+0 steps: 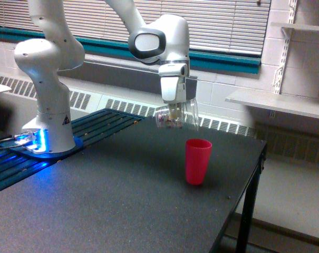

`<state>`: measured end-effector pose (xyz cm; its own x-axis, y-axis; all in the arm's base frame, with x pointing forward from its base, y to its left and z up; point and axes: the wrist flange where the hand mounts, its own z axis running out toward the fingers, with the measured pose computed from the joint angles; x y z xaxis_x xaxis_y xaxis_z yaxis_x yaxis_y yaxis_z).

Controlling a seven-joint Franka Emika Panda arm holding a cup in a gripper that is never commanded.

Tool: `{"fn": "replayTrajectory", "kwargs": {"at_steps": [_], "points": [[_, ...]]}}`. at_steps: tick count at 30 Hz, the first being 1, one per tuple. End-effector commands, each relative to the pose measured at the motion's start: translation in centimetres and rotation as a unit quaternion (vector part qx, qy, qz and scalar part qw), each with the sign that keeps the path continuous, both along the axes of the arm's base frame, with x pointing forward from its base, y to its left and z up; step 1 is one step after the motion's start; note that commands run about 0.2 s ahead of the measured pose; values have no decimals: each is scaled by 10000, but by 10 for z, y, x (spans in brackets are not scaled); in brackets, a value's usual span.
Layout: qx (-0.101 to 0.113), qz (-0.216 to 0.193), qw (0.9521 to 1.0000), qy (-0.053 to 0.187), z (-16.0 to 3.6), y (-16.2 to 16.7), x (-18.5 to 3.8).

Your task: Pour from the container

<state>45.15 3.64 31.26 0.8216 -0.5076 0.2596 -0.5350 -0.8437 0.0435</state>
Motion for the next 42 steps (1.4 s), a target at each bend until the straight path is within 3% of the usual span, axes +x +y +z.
{"fn": "replayTrajectory", "kwargs": {"at_steps": [1, 19, 42], "points": [[-81, -103, 9999, 35, 1, 2, 5], [-472, -48, 9978, 462, -4, 4, 16], [-683, 112, 9940, 846, -20, 17, 23]]}}
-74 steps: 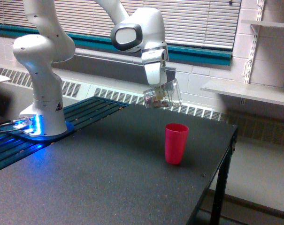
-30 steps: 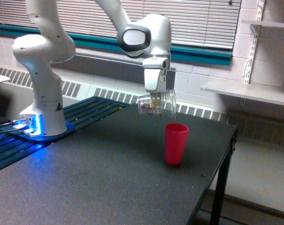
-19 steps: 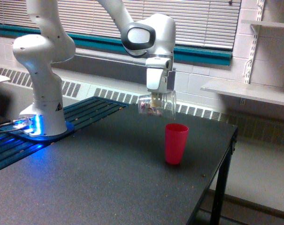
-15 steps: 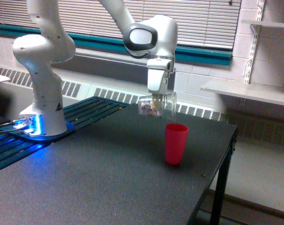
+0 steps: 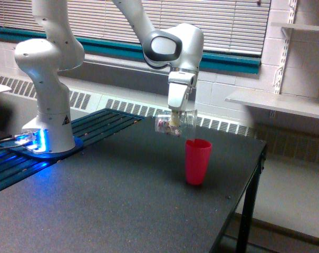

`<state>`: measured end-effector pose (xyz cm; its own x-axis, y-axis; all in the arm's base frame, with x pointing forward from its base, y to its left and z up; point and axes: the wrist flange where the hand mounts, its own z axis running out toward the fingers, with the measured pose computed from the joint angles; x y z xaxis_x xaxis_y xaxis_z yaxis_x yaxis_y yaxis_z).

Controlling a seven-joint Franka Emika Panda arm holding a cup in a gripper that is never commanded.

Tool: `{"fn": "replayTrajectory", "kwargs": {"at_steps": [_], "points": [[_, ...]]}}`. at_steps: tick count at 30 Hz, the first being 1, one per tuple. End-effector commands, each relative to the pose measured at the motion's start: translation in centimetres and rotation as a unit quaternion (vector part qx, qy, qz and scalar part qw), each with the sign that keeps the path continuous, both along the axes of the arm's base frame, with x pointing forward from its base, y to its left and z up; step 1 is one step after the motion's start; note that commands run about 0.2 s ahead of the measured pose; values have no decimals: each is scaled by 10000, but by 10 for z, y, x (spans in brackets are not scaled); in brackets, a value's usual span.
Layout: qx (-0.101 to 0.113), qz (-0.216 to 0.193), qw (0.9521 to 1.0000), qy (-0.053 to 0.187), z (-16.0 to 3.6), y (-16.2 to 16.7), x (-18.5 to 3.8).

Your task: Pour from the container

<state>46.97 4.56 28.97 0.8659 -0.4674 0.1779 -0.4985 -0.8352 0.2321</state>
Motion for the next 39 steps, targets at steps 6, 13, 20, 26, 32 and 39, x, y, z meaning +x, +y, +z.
{"fn": "replayTrajectory", "kwargs": {"at_steps": [6, 13, 20, 26, 32, 39], "points": [[-126, 111, 9998, 71, 4, 11, 7], [-189, 140, 9996, 131, 3, 12, 8], [-234, 172, 9994, 213, 1, 12, 10], [-281, 177, 9991, 258, 1, 9, 10], [-323, 191, 9988, 304, 0, 7, 9], [-339, 215, 9986, 352, 4, 3, 12]]}}
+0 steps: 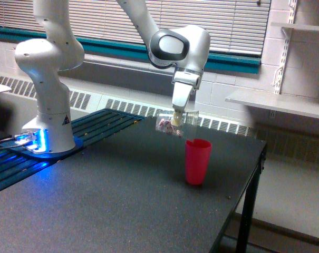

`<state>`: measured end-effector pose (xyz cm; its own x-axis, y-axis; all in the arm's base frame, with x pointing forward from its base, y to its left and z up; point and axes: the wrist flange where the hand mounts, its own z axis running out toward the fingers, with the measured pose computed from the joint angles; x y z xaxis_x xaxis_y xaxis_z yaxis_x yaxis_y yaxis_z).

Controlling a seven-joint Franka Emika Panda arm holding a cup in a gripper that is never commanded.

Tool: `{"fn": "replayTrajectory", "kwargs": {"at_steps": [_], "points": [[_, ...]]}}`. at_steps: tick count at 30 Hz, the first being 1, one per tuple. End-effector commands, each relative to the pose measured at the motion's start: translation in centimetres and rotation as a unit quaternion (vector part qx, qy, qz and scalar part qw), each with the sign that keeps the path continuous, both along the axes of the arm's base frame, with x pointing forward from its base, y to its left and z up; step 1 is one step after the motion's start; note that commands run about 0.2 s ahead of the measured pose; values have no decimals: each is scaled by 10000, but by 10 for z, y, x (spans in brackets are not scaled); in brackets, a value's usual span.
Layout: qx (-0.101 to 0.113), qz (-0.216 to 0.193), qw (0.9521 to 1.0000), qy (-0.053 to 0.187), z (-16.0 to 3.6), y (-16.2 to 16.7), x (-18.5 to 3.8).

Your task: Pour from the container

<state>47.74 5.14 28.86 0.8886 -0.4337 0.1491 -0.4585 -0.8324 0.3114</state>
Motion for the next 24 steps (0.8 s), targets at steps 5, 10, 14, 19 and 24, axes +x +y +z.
{"fn": "replayTrajectory", "kwargs": {"at_steps": [5, 10, 14, 19, 24], "points": [[-26, 94, 9999, 66, 9, -6, 7], [-39, 111, 9999, 126, 11, -8, 9], [-29, 177, 9996, 209, 10, -6, 11], [-28, 249, 9992, 311, 8, -4, 12], [-39, 311, 9986, 417, 6, -3, 13]]}}
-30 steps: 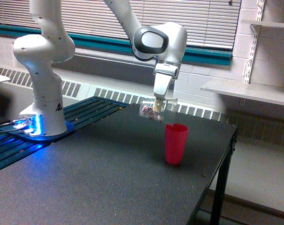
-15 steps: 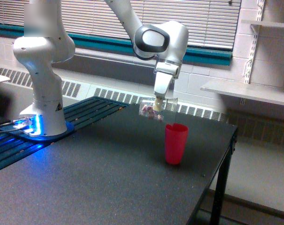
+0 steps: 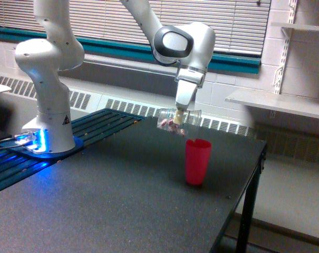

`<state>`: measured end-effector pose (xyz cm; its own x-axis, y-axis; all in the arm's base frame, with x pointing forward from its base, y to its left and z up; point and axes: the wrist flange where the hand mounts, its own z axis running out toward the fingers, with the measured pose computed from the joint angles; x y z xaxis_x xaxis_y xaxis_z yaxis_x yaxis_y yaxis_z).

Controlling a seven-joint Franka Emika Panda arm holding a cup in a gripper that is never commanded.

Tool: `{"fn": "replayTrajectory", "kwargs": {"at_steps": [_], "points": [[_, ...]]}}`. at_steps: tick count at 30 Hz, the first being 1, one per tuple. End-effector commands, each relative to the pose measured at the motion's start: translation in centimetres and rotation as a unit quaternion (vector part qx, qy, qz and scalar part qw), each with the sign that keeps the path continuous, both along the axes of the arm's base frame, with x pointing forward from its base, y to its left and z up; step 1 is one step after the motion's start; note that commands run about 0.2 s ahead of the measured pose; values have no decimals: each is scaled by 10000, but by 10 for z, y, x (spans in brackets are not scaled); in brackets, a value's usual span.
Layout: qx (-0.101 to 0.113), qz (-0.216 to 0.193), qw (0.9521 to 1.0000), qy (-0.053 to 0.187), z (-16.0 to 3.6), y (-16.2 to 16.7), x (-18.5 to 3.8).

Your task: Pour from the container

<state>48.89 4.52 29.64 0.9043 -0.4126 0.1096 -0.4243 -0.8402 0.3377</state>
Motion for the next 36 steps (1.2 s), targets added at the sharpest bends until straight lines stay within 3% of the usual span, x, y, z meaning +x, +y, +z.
{"fn": "replayTrajectory", "kwargs": {"at_steps": [1, 36], "points": [[0, 230, 9995, 225, -3, 3, 1], [-10, 330, 9994, 124, 9, 22, -8]]}}
